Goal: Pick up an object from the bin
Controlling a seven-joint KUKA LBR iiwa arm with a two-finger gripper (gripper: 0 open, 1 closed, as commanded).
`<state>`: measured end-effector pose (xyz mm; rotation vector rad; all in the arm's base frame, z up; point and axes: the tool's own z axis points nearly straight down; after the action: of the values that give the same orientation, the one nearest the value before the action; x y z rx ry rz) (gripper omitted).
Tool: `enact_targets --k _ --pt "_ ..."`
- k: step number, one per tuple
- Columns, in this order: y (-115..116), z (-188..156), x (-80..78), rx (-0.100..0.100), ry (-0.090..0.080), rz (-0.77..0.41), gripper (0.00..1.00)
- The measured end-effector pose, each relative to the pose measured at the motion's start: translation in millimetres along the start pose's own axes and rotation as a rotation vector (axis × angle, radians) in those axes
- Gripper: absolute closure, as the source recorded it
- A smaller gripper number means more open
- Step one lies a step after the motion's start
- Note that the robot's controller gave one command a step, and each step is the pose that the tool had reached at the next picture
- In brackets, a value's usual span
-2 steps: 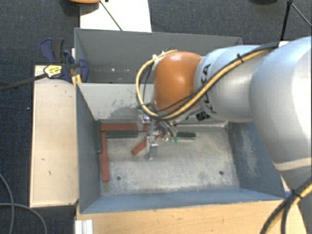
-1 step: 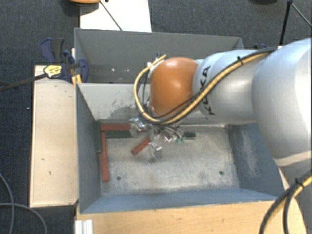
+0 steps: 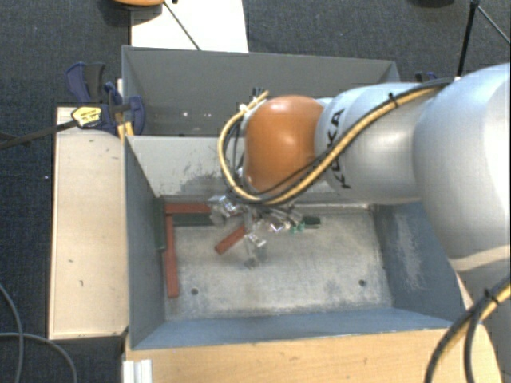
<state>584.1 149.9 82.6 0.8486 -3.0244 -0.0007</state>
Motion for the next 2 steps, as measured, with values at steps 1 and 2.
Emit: enact_targets --k 1,2 --pt "29 0 0.8 0.000 0.002 -0.222 0.00" --pt "-18 12 4.1 0.000 -0.004 -0.366 1.00"
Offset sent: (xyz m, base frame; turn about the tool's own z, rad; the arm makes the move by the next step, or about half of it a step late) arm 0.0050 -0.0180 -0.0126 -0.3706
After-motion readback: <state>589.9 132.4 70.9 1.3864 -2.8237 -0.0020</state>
